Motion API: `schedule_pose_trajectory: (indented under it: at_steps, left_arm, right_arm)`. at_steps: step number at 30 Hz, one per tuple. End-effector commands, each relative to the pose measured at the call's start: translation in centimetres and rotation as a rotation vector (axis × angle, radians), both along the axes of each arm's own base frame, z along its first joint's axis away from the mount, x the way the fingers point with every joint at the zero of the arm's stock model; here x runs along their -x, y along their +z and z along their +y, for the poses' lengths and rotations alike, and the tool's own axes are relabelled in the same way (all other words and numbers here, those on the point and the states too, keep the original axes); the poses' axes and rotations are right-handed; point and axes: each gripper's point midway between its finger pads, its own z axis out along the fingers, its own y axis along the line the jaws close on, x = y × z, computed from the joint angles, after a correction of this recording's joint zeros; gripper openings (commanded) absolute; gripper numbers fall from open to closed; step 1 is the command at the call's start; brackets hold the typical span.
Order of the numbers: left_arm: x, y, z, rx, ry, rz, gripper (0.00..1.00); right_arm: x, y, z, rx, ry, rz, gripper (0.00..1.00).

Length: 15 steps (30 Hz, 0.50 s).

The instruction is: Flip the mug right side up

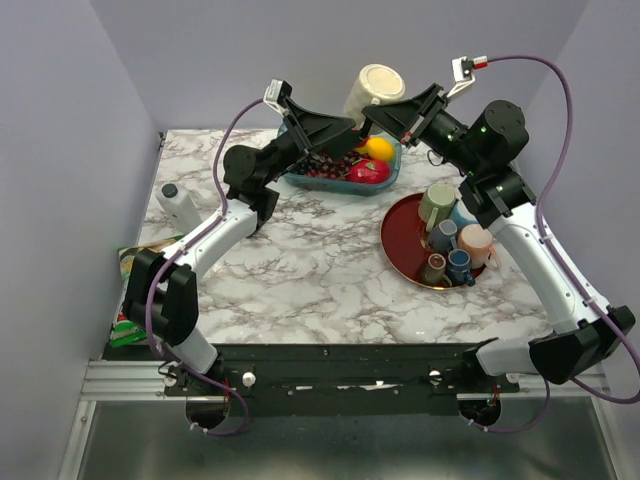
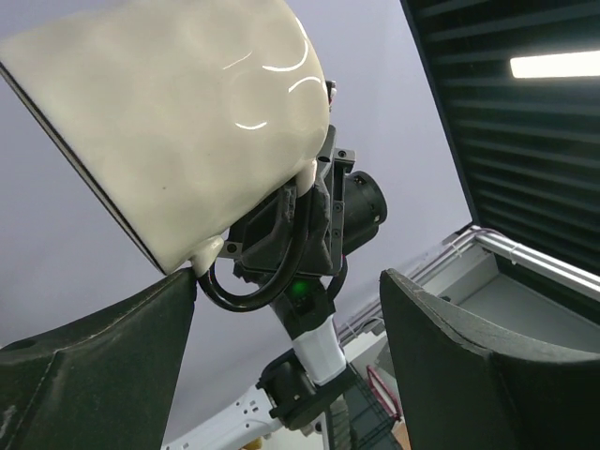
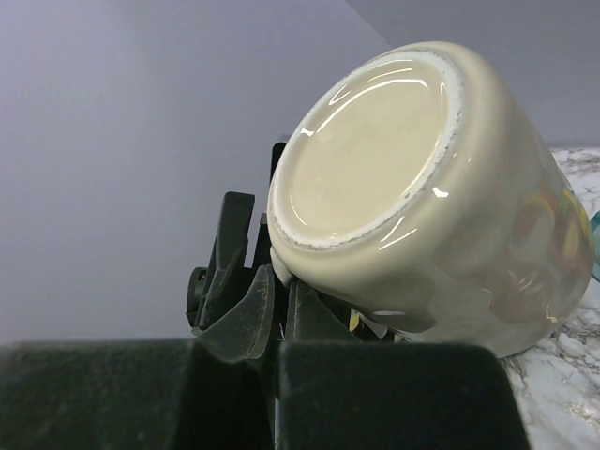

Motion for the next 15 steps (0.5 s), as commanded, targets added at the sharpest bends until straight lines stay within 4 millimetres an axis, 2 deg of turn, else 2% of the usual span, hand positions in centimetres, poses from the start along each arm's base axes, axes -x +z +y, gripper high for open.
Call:
schedule_pose_trajectory:
  at_steps: [1,6,12,15]
  left_arm:
    - [0.3,1.2,0.7,0.043,0.027,-0.011,0.86]
    - [0.1,-0.6,0.4,-0.013,0.057,-0.010,0.84]
    - [0.3,-2.5,0.2,-0.054,0.045,0.034,0.82]
    - [0.6,-2.7,0.5,-0.019,0.006,0.090,0.90]
  right_arm:
    - [1.4,1.3,0.1,-0.024,0.040,-0.062,0.01]
    - [1.1,0.7,-0.1,-0.007,0.019,-0.043,0.01]
    - [0.9,0.9,-0.3,0.002,0.004,-0.066,0.01]
    - [0.7,1.1,-0.3,0.007,-0.004,-0.095,0.01]
